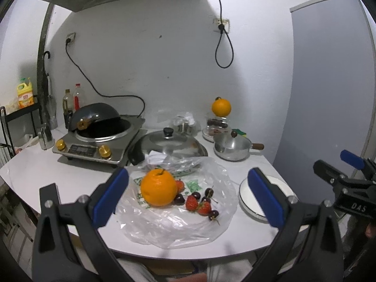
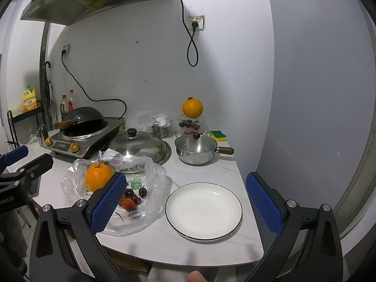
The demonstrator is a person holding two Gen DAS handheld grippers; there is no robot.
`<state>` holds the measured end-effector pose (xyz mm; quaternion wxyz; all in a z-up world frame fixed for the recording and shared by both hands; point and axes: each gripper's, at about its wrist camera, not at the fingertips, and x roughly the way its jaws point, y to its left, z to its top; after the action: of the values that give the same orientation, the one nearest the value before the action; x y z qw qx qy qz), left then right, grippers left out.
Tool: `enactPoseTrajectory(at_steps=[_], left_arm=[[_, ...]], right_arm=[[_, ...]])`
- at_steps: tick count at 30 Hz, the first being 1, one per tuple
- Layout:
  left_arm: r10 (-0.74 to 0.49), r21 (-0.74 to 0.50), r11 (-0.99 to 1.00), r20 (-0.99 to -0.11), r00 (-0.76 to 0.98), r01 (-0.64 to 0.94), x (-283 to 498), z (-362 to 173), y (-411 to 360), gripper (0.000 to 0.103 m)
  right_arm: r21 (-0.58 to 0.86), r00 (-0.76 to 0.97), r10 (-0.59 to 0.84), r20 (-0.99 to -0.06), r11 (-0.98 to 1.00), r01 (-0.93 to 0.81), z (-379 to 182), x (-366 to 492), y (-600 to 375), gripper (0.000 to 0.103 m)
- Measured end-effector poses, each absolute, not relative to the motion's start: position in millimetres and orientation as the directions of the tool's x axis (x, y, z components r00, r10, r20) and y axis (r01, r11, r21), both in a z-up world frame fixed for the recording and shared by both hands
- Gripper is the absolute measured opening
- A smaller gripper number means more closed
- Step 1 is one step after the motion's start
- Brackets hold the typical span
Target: Organize fruits
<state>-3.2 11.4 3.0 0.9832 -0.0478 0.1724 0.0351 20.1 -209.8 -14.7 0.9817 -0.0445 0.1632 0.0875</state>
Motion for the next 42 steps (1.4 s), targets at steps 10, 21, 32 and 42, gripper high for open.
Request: enactPoseTrajectory(at_steps=[10, 21, 32, 42], left_arm=[[-0.002, -0.099, 0.995, -0.349, 0.937, -0.034, 2.5, 3.1, 14.1, 0.102], [-0.028, -0.129, 0.991, -0.382, 0.924, -0.024, 11.7, -2.6, 16.3, 0.102], [-0.004, -0.105, 0.994, -0.388, 0.922, -0.040, 19.0, -3.4, 17.5, 0.102], [0.000, -0.097, 0.994, -0.394, 0.919, -0.042, 25.2, -4.2, 18.5, 0.102]], right_arm=[[-0.058, 0.931, 0.157, -0.330, 0.981, -0.186, -16.3, 22.3, -208.8, 0.103], [-0.063, 0.928, 0.151, -0.340, 0.981, -0.182, -16.2, 31.2, -206.3, 0.103], [-0.067, 0.925, 0.149, -0.349, 0.981, -0.184, -19.6, 37.9, -204.3, 0.103], [-0.065, 0.922, 0.151, -0.357, 0.980, -0.186, -21.6, 42.4, -203.5, 0.103]])
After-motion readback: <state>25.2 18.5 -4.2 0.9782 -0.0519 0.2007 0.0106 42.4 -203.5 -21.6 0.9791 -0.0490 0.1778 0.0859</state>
